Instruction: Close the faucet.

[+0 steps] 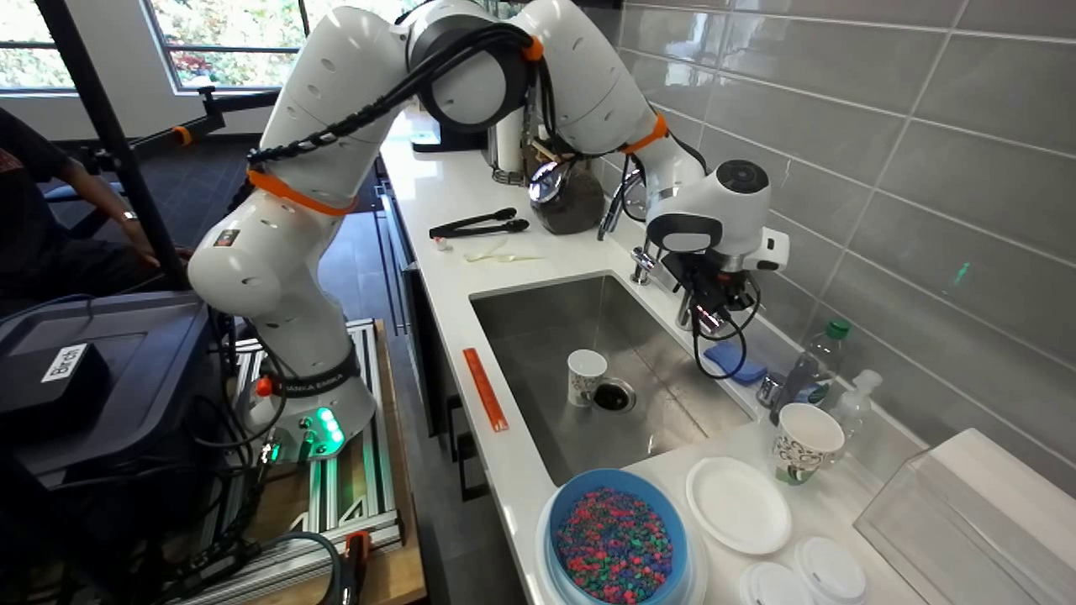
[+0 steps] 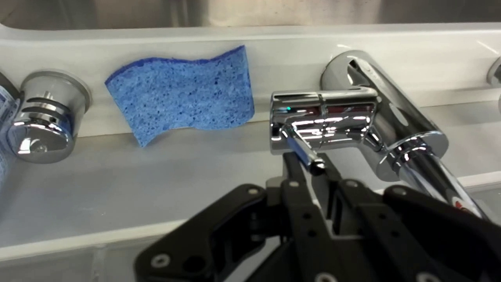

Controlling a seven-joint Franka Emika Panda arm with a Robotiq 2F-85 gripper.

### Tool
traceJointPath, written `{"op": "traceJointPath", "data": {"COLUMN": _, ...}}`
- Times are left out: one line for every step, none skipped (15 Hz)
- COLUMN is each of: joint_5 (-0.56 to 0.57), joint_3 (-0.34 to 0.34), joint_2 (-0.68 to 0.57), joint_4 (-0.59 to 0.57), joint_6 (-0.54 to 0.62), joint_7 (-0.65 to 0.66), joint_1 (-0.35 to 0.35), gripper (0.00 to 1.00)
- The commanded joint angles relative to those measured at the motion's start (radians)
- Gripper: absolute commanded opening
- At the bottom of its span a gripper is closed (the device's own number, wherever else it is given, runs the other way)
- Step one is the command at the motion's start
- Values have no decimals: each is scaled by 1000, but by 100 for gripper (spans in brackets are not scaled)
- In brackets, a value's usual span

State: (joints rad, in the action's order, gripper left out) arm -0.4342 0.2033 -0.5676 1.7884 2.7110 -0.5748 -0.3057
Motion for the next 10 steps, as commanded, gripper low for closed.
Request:
{"op": "traceJointPath", "data": {"joint_5": -17, "joint_3": 73, "joint_2": 110, "joint_4": 135, "joint_6": 41, "joint_7": -45, "joint_1": -14, "gripper": 3}}
{"op": "traceJointPath", "data": {"joint_5": -24, "joint_3": 86, "joint_2": 125, "joint_4": 149, "joint_6": 41, "joint_7": -54, "joint_1": -12, "gripper": 3}}
{"op": "traceJointPath", "data": {"joint_5": -31, "joint_3": 101, "joint_2": 136, "joint_4": 163, "joint_6": 44, "joint_7": -63, "joint_1": -10, "gripper": 3}}
{"op": "traceJointPath", "data": {"joint_5": -39, "joint_3": 114, "joint_2": 157, "joint_4": 179, "joint_6": 39, "joint_7": -67, "joint_1": -7, "gripper": 3}}
{"op": "traceJointPath", "data": {"joint_5": -42, "joint_3": 121, "joint_2": 166, "joint_4": 186, "joint_6": 38, "joint_7": -67, "joint_1": -1, "gripper": 3}}
{"op": "traceJointPath", "data": {"joint_5": -44, "joint_3": 122, "joint_2": 177, "joint_4": 195, "joint_6": 37, "joint_7": -62, "joint_1": 5, "gripper": 3}}
{"op": "traceJointPath", "data": {"joint_5": -46, "joint_3": 121, "joint_2": 186, "joint_4": 201, "joint_6": 38, "joint_7": -56, "joint_1": 9, "gripper": 3}}
{"op": "traceJointPath", "data": {"joint_5": -30, "joint_3": 100, "joint_2": 196, "joint_4": 209, "joint_6": 50, "joint_7": -25, "joint_1": 26, "gripper": 39}}
{"op": "traceJointPath", "data": {"joint_5": -32, "joint_3": 97, "joint_2": 202, "joint_4": 213, "joint_6": 46, "joint_7": -25, "joint_1": 27, "gripper": 39}}
{"op": "traceJointPath", "data": {"joint_5": -31, "joint_3": 91, "joint_2": 205, "joint_4": 214, "joint_6": 43, "joint_7": -22, "joint_1": 29, "gripper": 47}}
